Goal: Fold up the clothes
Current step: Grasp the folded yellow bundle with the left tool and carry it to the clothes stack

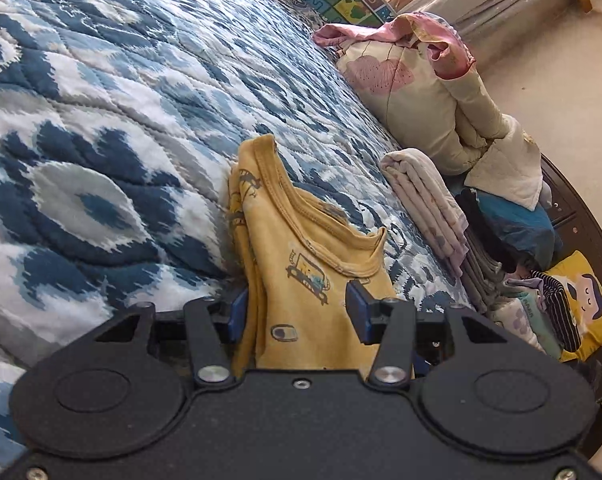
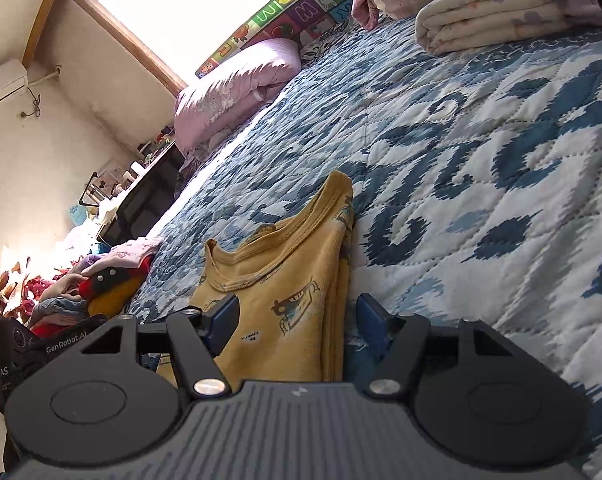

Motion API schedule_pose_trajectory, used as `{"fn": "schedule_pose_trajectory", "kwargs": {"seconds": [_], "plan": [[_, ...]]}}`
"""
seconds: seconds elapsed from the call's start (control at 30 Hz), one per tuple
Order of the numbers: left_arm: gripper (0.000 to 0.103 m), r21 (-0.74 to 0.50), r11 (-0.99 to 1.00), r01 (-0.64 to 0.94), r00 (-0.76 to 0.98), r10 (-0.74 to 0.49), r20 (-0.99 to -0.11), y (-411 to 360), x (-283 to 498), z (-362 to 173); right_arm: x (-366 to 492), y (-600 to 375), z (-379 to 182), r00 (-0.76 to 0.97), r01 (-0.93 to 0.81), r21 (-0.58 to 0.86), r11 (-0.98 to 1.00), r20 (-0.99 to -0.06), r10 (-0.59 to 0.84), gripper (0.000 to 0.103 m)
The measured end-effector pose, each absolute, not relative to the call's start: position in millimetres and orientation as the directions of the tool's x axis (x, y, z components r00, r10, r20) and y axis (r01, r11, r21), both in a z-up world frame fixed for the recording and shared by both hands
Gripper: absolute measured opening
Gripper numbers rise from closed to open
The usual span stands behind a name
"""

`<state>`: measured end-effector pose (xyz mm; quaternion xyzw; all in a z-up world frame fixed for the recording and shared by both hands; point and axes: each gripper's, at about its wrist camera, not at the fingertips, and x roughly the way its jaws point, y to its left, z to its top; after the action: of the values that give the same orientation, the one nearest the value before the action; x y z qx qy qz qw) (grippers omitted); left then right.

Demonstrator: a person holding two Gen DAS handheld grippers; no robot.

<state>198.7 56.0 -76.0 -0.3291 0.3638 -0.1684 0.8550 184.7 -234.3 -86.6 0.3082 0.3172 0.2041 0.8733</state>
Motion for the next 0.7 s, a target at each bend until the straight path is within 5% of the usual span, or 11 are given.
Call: {"fn": "schedule_pose_trajectory", "kwargs": {"seconds": [0.17, 0.33, 0.7], "plan": [[0.027, -0.711, 0.702, 0.040, 0.679, -0.542, -0.496, 59.2, 206.1, -84.3, 194.8, -223.9, -87.4, 0.713, -0.189, 0.639, 0.746, -0.433, 0.552, 0.052], [0.016, -0.803, 0.595, 0.034, 0.662, -0.616, -0.428, 67.0, 206.5, -87.7, 198.3, -229.9, -90.6, 0.698, -0.172, 0.688, 0.705, -0.420, 0.580, 0.021], [0.016, -0.894, 0.435, 0.108, 0.651, -0.710, -0.267, 43.0, 205.5, -41.5, 175.5, -284.1, -60.9, 0.750, -0.178, 0.848, 0.498, -0.210, 0.627, 0.016]]}}
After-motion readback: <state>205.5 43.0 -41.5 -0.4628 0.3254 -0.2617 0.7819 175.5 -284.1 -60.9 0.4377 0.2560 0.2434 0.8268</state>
